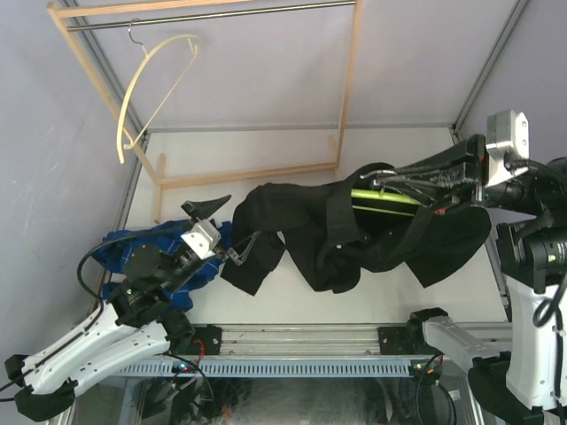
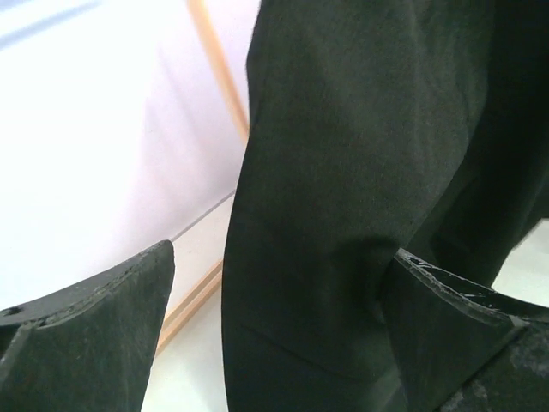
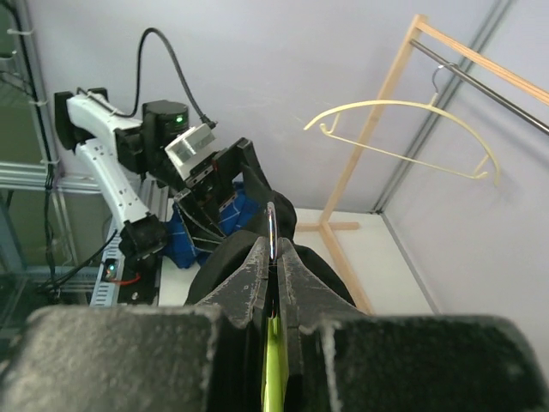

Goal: Place the shirt on the hanger
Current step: Hang the shirt on the hanger.

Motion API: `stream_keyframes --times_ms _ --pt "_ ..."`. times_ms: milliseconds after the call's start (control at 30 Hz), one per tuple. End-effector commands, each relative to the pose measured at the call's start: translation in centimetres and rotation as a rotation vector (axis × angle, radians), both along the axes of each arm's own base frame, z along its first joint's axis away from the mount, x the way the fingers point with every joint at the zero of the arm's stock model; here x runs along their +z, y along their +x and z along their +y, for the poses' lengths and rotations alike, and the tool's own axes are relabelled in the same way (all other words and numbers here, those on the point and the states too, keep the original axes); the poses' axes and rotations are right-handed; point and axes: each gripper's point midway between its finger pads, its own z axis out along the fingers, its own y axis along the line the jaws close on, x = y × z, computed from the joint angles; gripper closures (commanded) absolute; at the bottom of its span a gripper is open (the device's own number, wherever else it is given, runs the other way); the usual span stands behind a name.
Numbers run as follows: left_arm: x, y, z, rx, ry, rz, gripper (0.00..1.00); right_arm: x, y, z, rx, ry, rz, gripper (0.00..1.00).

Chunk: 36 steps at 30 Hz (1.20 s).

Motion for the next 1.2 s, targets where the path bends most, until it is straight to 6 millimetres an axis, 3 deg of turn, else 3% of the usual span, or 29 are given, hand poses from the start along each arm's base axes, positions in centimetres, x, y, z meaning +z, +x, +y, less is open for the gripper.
stream_keyframes --times_ms 0,133,233,400,500,967,1000,1067,1100,1167 --pt "0.7 -3.3 -2.1 -0.220 0.085 -0.059 0.03 0.5 -2.7 -0.2 0.048 -0.011 -0.111 1.00" --pt "-0.5 -3.4 -2.8 -0.255 0.129 -0.030 0.19 0.5 -3.4 -0.3 0.051 -0.005 -0.123 1.00" --pt "-1.2 -2.8 -2.6 -0.222 0.143 -0.009 0.48 0.6 -3.7 -0.4 0.044 0.000 -0.128 1.00" --pt "-0.6 -1.7 -0.7 -0.109 0.099 -0.006 0.90 1.2 -4.1 -0.7 0.005 0.018 -0.156 1.00" --pt "0.1 -0.7 1.1 0.002 0.056 -0.003 0.99 1.3 -4.0 -0.9 -0.021 0.021 -0.160 1.00" --pt "1.5 1.5 4.5 0.206 0.101 -0.030 0.98 1.4 -2.4 -1.2 -0.087 0.029 -0.131 1.00" --pt "1.7 1.4 4.4 0.196 0.102 -0.031 0.85 1.3 -2.2 -1.2 -0.094 0.031 -0.122 1.00" --pt "2.0 0.9 3.7 0.146 0.100 -0.041 0.47 1.1 -1.6 -1.2 -0.103 0.030 -0.102 1.00" --pt "2.1 0.5 3.4 0.118 0.101 -0.049 0.34 0.9 -1.1 -1.2 -0.108 0.027 -0.088 1.00" --pt "2.3 -0.4 2.8 0.057 0.107 -0.073 0.21 0.3 0.0 -1.2 -0.133 0.021 -0.055 1.00"
